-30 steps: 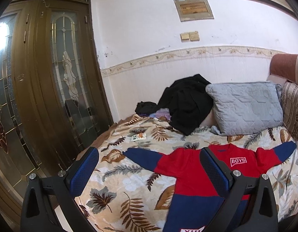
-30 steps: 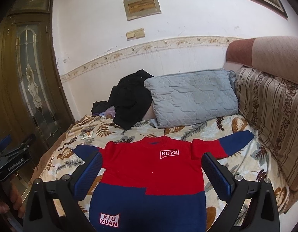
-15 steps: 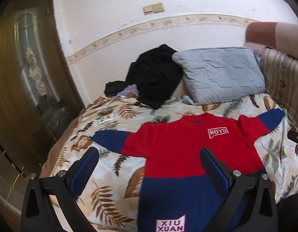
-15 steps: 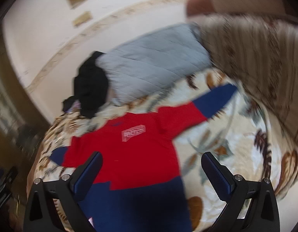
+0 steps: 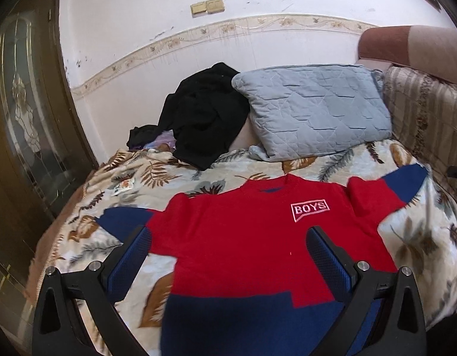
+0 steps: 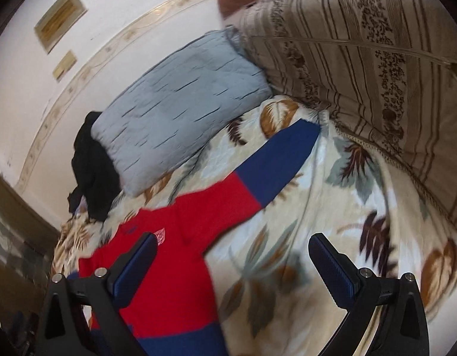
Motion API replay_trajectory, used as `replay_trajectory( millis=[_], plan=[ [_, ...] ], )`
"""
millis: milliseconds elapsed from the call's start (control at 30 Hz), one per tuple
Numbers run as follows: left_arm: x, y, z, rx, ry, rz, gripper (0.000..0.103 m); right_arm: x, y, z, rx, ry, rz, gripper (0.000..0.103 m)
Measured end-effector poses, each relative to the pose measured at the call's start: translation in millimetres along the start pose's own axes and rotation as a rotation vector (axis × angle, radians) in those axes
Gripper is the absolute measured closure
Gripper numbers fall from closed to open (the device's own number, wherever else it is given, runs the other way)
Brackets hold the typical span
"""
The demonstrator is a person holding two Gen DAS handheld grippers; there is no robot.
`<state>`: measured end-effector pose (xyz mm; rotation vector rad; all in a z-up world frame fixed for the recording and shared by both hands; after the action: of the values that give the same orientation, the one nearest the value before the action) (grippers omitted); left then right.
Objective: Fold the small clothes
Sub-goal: 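Move the right tool to the navy sleeve cuff and close on it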
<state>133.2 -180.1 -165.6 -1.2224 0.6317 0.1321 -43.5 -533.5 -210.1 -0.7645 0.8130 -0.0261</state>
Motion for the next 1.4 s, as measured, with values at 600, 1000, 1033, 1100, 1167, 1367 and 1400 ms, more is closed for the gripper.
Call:
replay_trajectory(
  millis=[600,1000,1033,1100,1167,1367,1400],
  plan=[
    [67.2,32.6,-11.3,0.015,-0.032,0.09,0.0,128.2,-61.1,-62.7,0.257,-0.126,0.014,0.002],
    [78.6,38.5,-18.4,0.048,-0.04,0.119,0.0,200.1,-88.0,-131.7,0.51,-0.164,0.012,0.029],
    [81.1,39.6,-19.1,0.054,-0.042,0.126,0.0,203.7,-88.9,-133.5,0.51,-0.15,0.015,0.03],
    [84.7,41.0,-19.1,0.059,-0.042,0.137,0.0,214.6,-90.1,-140.9,0.52,-0.108,0.016,0.036],
    [88.0,42.0,-18.5,0.061,-0.044,0.145,0.0,221.2,-92.3,-143.5,0.504,-0.098,0.003,0.066],
    [96.9,50.3,-11.5,0.056,-0.041,0.183,0.0,229.0,-93.6,-144.6,0.458,-0.076,0.004,0.086],
    [99.2,53.0,-10.3,0.059,-0.044,0.192,0.0,227.4,-94.0,-144.5,0.466,-0.074,-0.001,0.086]
  ],
)
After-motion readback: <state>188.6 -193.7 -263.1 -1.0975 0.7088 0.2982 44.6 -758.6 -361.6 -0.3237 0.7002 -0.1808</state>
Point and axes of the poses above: each gripper's, at about its wrist camera, not at the fingertips, and x roughly the way its jaws point, z to its left, y to its underside, the point moved 6 cm from there along x, roughly the way its jaws point, and after that the axes turned 1 degree about -z, right-handed, at the moved point
